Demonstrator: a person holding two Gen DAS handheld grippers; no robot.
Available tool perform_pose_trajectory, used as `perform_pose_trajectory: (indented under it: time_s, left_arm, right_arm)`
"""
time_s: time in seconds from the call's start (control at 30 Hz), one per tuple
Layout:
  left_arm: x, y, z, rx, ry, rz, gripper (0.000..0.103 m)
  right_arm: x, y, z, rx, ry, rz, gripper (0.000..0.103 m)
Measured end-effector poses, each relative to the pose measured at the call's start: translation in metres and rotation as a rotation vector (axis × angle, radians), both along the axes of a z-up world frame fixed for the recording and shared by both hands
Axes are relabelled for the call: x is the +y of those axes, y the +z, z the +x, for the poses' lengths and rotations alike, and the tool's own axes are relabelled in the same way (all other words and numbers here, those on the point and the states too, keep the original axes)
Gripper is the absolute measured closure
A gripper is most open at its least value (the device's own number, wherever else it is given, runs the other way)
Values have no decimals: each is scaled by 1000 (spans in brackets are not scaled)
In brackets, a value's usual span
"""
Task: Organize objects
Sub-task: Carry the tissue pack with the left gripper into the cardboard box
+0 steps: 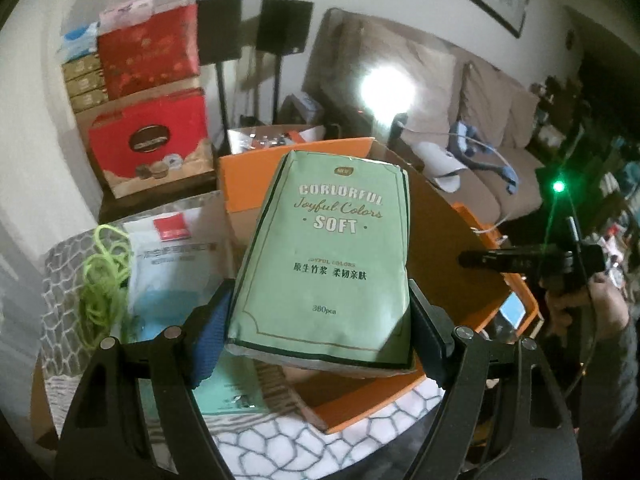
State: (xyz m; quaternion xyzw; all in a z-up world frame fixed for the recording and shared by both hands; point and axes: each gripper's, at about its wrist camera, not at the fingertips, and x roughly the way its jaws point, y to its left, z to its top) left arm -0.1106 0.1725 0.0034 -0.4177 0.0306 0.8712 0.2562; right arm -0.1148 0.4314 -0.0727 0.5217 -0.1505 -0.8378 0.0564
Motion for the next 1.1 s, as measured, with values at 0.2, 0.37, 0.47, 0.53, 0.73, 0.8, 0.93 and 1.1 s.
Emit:
perform_pose_trajectory:
  time_s: [0.2, 0.37, 0.47, 0.53, 0.73, 0.8, 0.93, 1.1]
  left_arm:
    - [29, -5, 7, -5, -96, -36, 25]
    - [48, -22, 8, -36, -165, -78, 25]
    - [52, -31, 7, -51, -165, -97, 25]
    - [55, -36, 5, -62, -169, -103, 25]
    - [64, -46, -4, -123, -132, -119, 25]
    - [69, -49, -11, -151, -93, -129, 25]
    - [80, -53, -19, -195, -30, -128, 25]
    - [94, -61, -26, -261, 4, -107, 25]
  right_arm:
    - [1, -1, 1, 0, -1, -1, 90]
    - [2, -2, 1, 0, -2, -2, 90]
    - [2, -2, 1, 0, -3, -3, 90]
    - [2, -2, 1, 0, -3, -3, 90]
    - [2, -2, 1, 0, -4, -2, 90]
    - [2, -2, 1, 0, -4, -3, 90]
    - [3, -2, 1, 0, -4, -5, 90]
    - [2, -2, 1, 0, -3, -2, 90]
